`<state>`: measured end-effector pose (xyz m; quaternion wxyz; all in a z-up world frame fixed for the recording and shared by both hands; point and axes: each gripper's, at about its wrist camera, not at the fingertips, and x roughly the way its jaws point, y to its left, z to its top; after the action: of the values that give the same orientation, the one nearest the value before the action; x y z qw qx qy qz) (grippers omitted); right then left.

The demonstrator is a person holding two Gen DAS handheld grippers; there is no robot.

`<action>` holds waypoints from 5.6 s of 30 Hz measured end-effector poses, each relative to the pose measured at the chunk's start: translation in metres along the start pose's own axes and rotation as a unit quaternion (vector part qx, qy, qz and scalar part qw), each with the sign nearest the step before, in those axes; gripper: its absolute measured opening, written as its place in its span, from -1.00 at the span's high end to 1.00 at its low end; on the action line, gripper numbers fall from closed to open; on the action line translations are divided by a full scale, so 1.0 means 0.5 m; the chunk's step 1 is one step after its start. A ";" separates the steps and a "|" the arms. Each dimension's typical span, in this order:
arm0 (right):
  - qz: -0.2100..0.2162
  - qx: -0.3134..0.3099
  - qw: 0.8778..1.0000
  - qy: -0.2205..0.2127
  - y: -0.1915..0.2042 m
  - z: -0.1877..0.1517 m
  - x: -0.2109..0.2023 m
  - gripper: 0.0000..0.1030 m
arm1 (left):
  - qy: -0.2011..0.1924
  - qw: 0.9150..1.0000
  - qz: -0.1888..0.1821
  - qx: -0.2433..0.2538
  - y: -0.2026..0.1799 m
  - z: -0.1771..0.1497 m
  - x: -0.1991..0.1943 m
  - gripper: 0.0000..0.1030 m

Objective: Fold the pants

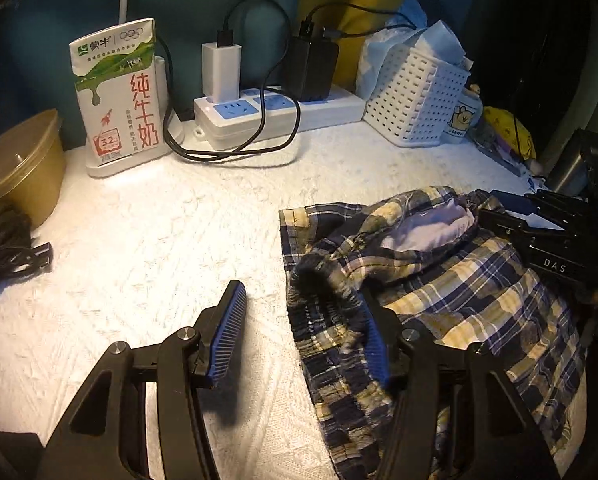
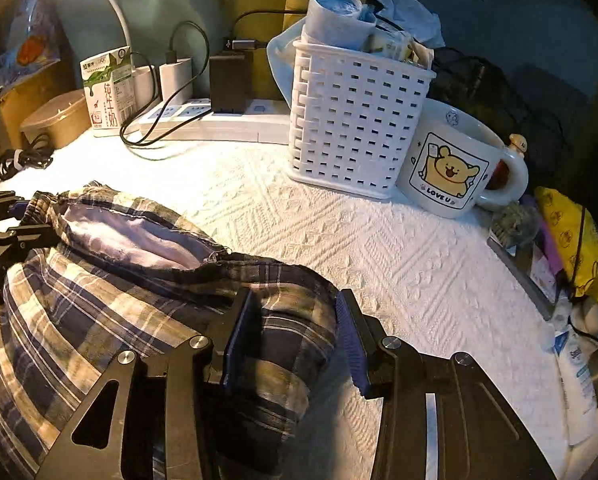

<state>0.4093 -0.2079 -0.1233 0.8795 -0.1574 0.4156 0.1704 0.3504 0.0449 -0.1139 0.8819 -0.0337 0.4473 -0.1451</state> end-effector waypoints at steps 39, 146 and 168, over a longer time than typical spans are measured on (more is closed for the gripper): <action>0.132 0.116 0.984 -0.001 -0.057 -0.016 -0.001 -0.13 | 0.016 0.995 -0.096 -0.004 -0.021 0.026 0.043 0.45; 0.176 -0.040 0.975 -0.127 0.479 0.132 -0.238 0.53 | -0.125 0.985 0.109 -0.043 0.256 -0.169 -0.405 0.65; 0.151 0.001 0.988 -0.011 0.453 0.132 0.009 0.00 | -0.053 0.982 0.152 -0.099 0.338 -0.161 -0.305 0.24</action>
<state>0.3592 0.0228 -0.1175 0.8482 -0.0901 0.4251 0.3029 0.2391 0.2556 -0.0749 0.9084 -0.0602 0.4119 0.0377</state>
